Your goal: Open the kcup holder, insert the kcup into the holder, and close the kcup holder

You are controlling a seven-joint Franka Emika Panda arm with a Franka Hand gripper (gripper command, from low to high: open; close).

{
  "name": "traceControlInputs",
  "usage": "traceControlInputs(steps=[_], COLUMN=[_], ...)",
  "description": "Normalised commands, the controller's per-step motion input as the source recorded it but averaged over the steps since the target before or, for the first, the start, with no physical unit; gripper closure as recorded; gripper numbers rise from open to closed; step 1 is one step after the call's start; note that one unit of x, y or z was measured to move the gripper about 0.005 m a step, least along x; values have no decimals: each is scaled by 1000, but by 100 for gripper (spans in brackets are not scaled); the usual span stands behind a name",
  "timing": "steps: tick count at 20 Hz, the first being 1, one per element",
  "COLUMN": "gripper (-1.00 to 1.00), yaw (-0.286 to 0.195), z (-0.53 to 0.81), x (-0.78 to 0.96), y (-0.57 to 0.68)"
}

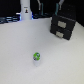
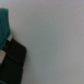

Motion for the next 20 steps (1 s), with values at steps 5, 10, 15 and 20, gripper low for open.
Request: traceControlInputs(steps=[5,10,15,20], gripper=[-100,-100,-100,-100], yaw=[-171,-164,-159,-153], z=[-2,-38,-135,-202], x=[-291,-249,-199,-177], y=[661,684,667,639])
